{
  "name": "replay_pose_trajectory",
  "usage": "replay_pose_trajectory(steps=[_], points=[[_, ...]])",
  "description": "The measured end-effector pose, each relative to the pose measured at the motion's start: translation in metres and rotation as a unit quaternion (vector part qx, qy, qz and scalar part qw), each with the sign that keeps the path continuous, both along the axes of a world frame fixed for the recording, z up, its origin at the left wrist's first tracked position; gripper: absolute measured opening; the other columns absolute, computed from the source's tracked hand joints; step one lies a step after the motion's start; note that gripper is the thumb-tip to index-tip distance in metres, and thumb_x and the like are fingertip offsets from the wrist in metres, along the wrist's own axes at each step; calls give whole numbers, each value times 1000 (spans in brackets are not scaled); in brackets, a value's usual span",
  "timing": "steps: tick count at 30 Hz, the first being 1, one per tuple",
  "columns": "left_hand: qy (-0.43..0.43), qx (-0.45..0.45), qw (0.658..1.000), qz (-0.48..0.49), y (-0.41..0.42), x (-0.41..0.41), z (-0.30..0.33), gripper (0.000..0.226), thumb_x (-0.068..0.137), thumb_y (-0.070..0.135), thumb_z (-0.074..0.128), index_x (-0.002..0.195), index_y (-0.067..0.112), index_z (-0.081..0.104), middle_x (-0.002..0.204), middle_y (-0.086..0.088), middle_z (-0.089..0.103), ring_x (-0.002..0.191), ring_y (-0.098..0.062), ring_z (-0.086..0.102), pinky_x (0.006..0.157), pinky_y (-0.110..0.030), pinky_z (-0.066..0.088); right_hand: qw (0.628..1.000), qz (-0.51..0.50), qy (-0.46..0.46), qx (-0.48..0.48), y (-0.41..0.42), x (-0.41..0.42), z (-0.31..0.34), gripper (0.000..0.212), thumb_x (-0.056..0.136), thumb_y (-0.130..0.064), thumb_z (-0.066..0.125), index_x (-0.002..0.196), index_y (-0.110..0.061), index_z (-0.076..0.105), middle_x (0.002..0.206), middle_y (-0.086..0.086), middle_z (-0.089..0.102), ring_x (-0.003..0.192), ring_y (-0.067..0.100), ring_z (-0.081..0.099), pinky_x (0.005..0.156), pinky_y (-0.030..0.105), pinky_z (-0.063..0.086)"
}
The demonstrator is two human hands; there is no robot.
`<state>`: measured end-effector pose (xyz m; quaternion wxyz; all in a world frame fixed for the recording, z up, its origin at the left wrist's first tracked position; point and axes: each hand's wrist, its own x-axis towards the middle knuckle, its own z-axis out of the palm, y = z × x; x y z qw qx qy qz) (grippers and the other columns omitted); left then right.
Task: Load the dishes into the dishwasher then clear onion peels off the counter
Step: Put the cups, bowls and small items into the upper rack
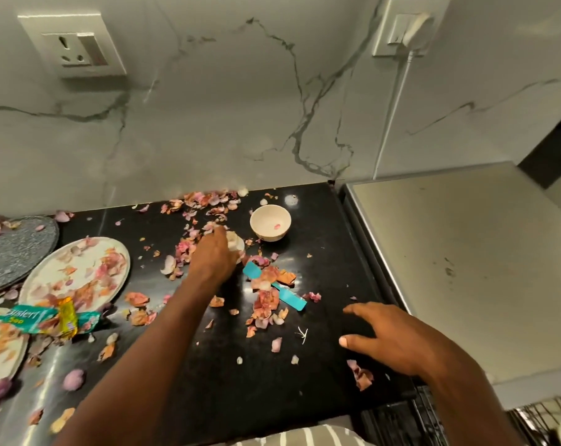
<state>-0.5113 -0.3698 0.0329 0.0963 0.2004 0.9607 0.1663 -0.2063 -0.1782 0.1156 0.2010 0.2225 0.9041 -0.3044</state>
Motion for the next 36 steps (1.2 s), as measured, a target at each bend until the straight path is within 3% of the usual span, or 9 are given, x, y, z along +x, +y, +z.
replay_pose_trajectory(steps=[8,13,16,19,24,26,28,31,36], points=[[32,94,995,17,-1,15,19,63,81,36,87,123,17,44,115,-8,58,97,-22,56,78,-37,51,1000,-28,14,-2,8,26,-5,65,96,-58,64,154,-39,43,157,-14,45,140,6,46,112,30,41],[29,196,972,-129,17,69,55,67,77,29,91,122,17,42,114,5,55,96,-14,61,70,-18,47,993,-48,108,-17,13,35,-6,65,97,-54,65,155,-41,40,153,-15,50,133,1,51,112,32,47],[-1,239,948,-209,39,112,67,62,76,30,91,116,17,45,117,12,61,95,-7,64,75,-17,53,978,-51,201,-26,11,39,-3,73,100,-43,65,160,-50,25,158,-15,43,140,-3,43,118,26,38],[-32,233,942,-240,64,147,69,58,71,40,93,105,23,49,103,16,69,88,-1,67,72,-27,57,972,-29,233,4,8,47,-1,84,103,-33,61,157,-63,5,172,-10,15,156,9,20,124,29,23],[-6,175,942,-287,92,185,77,53,73,40,91,103,28,49,88,20,66,75,13,60,60,-9,45,971,-7,230,56,12,62,-11,91,104,-20,60,157,-62,0,172,-12,-20,160,16,-2,123,29,11],[15,143,938,-315,96,189,80,55,74,46,89,106,29,48,92,14,68,74,2,63,52,-13,40,978,-23,185,92,15,67,-18,89,105,-24,57,158,-60,-5,172,-6,-22,160,23,-6,127,41,12],[31,100,935,-338,98,190,81,58,74,48,89,110,28,48,97,10,69,79,-9,63,56,-15,37,983,-45,133,120,18,73,-23,82,106,-31,53,163,-48,-4,172,-1,-22,160,28,-11,130,49,7],[45,75,934,-346,98,188,81,61,74,48,89,112,28,46,98,10,66,79,-10,59,56,-15,33,985,-58,108,122,20,78,-24,81,107,-40,50,166,-30,-4,172,3,-22,160,28,-10,129,45,3],[57,77,931,-352,99,189,80,62,74,44,90,113,24,47,90,11,59,75,-11,56,56,-18,36,989,-44,129,51,21,78,-30,85,105,-43,54,166,-31,-3,175,1,-7,161,24,0,130,46,11]])
